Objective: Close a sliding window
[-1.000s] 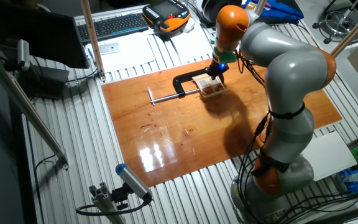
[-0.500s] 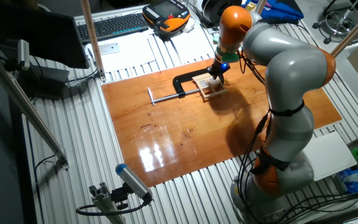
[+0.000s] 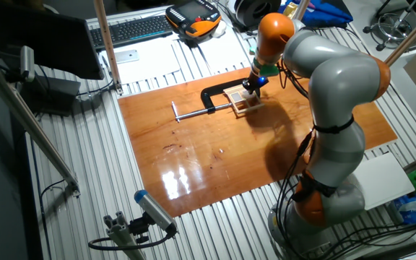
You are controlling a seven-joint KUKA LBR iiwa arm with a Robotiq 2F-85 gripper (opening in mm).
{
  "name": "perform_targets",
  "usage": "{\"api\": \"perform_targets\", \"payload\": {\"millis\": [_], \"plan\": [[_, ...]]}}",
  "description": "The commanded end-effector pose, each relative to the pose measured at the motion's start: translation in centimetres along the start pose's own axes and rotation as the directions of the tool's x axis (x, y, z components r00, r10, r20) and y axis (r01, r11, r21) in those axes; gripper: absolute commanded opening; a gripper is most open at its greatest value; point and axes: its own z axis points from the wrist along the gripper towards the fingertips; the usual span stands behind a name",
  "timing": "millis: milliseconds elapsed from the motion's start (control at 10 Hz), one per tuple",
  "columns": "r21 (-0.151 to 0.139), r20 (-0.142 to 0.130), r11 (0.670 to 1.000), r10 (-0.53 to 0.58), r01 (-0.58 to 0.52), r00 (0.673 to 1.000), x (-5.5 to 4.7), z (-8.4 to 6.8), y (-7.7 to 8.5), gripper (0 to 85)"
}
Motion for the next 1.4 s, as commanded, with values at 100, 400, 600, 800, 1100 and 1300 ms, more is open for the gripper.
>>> {"api": "perform_targets", "payload": {"millis": [100, 400, 600, 800, 1100, 1300], "plan": [[0.003, -0.015, 1.0, 0.011, -0.011, 1.0, 0.0, 0.1, -0.3, 0.0], [0.041, 0.008, 0.999, 0.023, -0.024, 1.0, -0.2, 0.0, -1.0, 0.0], [0.056, -0.003, 0.998, 0.025, -0.025, 1.0, -0.5, -0.2, -1.4, 0.0], [0.042, -0.022, 0.998, 0.044, -0.043, 0.999, -0.6, -0.2, -1.2, 0.0], [0.017, -0.044, 0.999, 0.047, -0.046, 0.998, -0.6, -0.1, -1.2, 0.0], [0.028, -0.043, 0.999, 0.046, -0.045, 0.998, -0.7, -0.3, -1.5, 0.0]]}}
